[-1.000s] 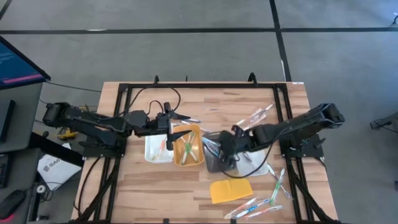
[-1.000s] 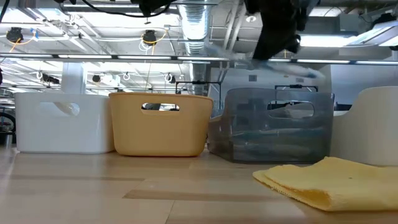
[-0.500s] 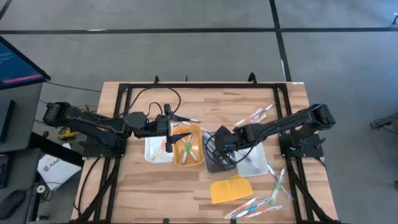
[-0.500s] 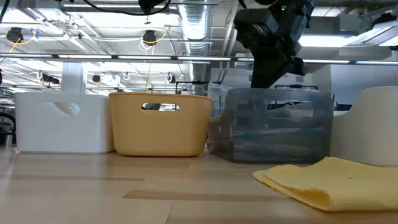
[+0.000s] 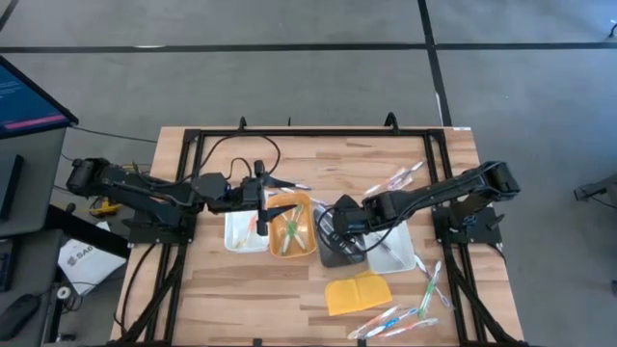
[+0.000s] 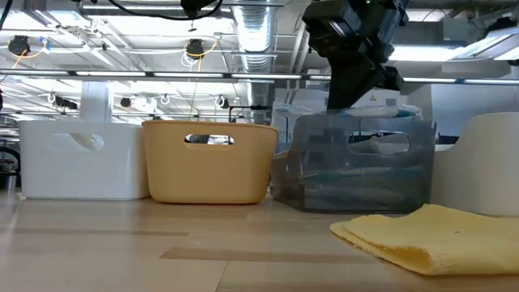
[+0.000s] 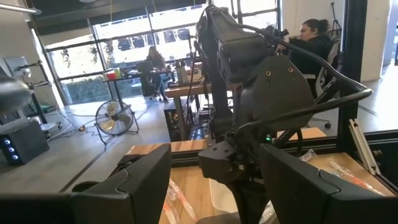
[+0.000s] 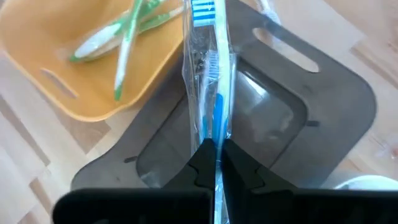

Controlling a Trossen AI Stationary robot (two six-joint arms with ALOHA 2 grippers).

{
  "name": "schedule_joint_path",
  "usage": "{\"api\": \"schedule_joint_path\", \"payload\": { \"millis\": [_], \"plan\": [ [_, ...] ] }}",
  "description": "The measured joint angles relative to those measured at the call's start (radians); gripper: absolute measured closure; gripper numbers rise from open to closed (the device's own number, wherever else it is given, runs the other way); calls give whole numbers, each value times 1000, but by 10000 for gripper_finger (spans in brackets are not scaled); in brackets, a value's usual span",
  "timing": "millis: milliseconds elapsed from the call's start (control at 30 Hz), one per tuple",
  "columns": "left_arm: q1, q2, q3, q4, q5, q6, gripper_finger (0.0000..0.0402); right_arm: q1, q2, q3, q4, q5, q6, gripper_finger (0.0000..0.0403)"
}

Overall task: Pick & Place Toothbrushes
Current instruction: Put the blue toothbrush into the black bin

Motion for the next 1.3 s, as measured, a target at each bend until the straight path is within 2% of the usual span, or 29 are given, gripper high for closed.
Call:
{"api": "schedule_joint_path", "payload": {
  "millis": [433,867,1300],
  "plan": [
    [-4,0,0,1,0,0,166,-19,0,-65,3,1,46,397],
    [-4,0,0,5,0,0,166,-22,0,-76,59,-19,9,388],
    [-4,0,0,5,0,0,166,-21,0,-76,87,-26,-37,326]
  ]
}}
